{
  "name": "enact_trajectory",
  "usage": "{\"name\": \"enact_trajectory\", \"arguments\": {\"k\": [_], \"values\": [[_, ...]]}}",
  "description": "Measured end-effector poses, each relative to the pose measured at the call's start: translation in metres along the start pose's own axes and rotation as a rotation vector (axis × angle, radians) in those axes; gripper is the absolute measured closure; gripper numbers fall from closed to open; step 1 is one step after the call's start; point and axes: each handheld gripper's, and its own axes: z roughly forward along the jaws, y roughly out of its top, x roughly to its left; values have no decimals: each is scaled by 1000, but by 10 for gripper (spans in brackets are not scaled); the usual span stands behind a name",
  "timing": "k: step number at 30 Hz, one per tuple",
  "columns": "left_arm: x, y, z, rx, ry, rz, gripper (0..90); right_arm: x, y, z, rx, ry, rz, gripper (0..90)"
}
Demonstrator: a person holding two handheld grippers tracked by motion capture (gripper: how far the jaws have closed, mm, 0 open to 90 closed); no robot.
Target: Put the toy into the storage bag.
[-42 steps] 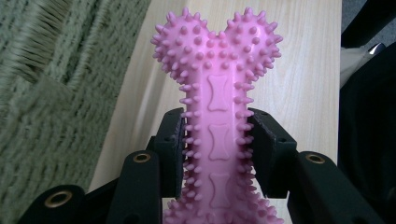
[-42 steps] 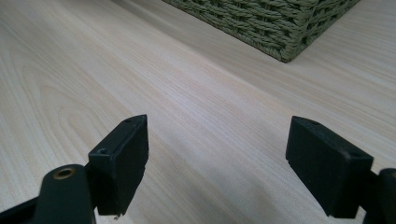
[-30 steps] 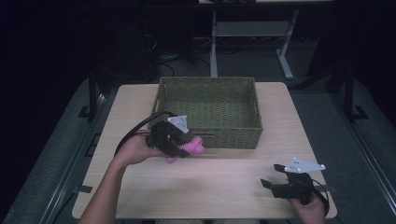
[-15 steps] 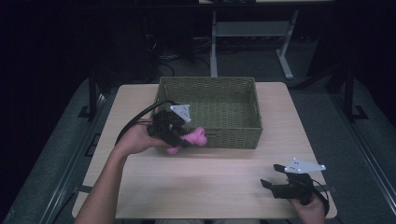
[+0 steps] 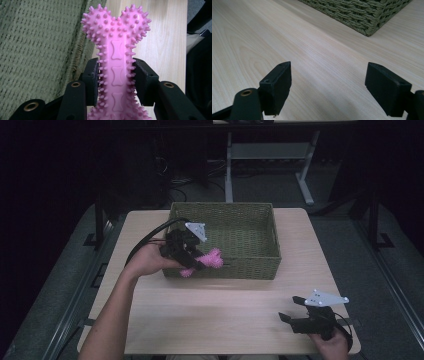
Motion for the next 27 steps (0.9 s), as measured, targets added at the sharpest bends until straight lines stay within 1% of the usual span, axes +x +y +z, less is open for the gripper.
{"name": "enact_trajectory", "arguments": {"k": [5,6,7,11,15,18,22,25,27], "values": [[6,3,0,14,-4,5,587,0,0,0,-2,1,1,209],[6,4,1,10,-3,-2,587,0,0,0,-2,2,1,208],[8,5,0,11,-3,1,587,0,0,0,0,2,1,208],[12,10,-2,6,-6,-1,587,0,0,0,1,3,1,208],[17,15,-2,19,-3,6,587,0,0,0,-3,3,0,209],[21,19,-3,15,-6,6,587,-1,0,-1,-6,5,2,208],[25,26,-3,23,-3,13,587,-1,1,-2,-16,6,5,208],[29,29,-4,19,0,9,587,-1,1,-3,-17,5,1,208],[33,31,-4,25,4,6,587,-1,1,-3,-20,4,0,208]]}}
